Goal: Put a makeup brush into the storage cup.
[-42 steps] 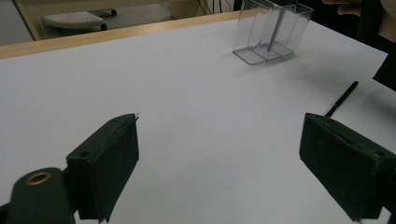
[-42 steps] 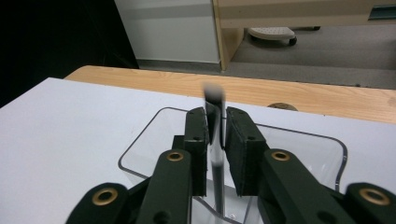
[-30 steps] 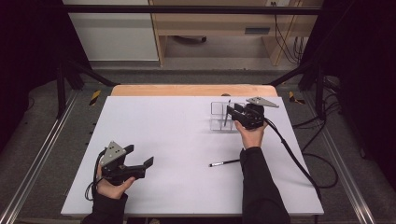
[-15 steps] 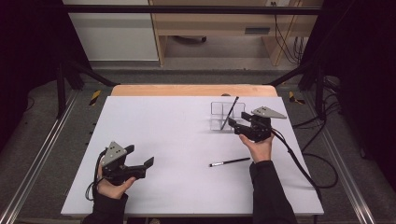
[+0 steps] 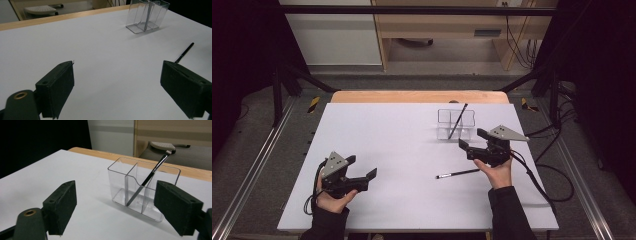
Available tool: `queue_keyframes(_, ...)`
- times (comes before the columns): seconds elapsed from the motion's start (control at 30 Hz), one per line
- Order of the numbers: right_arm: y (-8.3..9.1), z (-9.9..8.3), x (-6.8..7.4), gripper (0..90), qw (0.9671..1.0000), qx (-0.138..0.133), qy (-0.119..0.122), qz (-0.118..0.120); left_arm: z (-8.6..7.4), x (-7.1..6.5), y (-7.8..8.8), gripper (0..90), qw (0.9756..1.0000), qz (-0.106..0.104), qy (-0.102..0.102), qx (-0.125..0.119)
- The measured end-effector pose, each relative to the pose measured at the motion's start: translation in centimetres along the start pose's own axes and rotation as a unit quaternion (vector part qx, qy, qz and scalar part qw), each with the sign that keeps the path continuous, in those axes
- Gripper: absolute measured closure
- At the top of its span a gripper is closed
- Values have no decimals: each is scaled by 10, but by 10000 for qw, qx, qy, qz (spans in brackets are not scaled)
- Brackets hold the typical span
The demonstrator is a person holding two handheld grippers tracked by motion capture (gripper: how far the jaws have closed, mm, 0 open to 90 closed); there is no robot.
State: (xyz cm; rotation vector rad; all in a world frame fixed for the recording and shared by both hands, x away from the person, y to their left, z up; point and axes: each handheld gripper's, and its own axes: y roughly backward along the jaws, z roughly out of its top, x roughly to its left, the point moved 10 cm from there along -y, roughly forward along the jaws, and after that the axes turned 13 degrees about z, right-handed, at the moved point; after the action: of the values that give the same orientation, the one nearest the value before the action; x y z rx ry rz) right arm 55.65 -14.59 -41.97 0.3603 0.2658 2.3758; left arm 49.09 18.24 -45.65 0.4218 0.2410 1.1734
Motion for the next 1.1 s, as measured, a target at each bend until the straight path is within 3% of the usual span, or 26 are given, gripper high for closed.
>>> queue_keyframes(0.57, 32, -18, 15, 111, 9999, -69, -44, 101, 3, 0, 3, 108, 10000, -28, -9, -54)
queue_keyframes(1.1, 45, -33, 24, 97, 9999, 84, 50, 124, 5, 0, 4, 107, 10000, -23, 1, -87)
